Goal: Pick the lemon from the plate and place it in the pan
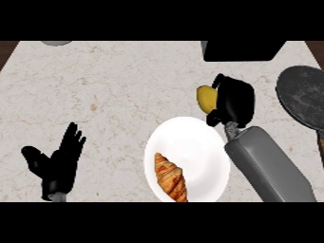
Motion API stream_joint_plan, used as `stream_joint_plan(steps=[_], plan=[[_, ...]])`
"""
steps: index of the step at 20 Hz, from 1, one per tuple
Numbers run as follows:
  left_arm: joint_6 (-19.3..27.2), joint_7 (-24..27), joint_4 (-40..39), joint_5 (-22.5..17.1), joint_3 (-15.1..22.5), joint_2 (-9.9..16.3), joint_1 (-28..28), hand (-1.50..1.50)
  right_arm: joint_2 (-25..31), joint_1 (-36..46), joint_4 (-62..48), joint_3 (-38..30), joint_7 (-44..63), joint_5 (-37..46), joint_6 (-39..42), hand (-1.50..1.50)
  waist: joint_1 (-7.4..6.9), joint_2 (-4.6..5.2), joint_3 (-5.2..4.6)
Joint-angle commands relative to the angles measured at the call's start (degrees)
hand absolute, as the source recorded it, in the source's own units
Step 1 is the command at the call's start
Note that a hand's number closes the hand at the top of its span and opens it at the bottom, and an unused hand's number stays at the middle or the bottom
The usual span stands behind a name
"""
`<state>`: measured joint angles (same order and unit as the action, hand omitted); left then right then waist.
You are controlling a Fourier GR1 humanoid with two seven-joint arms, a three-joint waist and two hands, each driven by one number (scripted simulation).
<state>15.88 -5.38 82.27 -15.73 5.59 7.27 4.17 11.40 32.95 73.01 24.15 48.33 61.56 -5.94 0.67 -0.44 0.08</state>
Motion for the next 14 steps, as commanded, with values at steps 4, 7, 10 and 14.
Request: stream_joint_plan(steps=[4,7,10,14], plan=[[1.6,1.0,0.6,2.3,2.3,-2.5,2.3,0.0,1.0,-2.8,15.0,-2.7,9.7,6.6,-0.3,1.5,-0.24,0.16,-0.08],[-1.4,-0.2,3.5,0.7,0.7,-0.1,3.8,0.0,2.7,-0.4,12.5,-9.5,6.2,3.9,2.5,1.5,-0.89,0.36,-0.08],[-3.2,2.0,-1.8,-0.4,-2.0,0.1,0.5,0.0,4.2,1.1,15.4,-13.7,5.7,1.8,4.5,1.5,-0.68,0.39,-0.09],[-2.8,-0.2,-2.0,0.0,-2.5,0.3,-0.9,0.0,6.8,-1.3,9.5,-20.3,-3.4,-2.3,-3.0,1.5,-0.85,0.51,-0.07]])
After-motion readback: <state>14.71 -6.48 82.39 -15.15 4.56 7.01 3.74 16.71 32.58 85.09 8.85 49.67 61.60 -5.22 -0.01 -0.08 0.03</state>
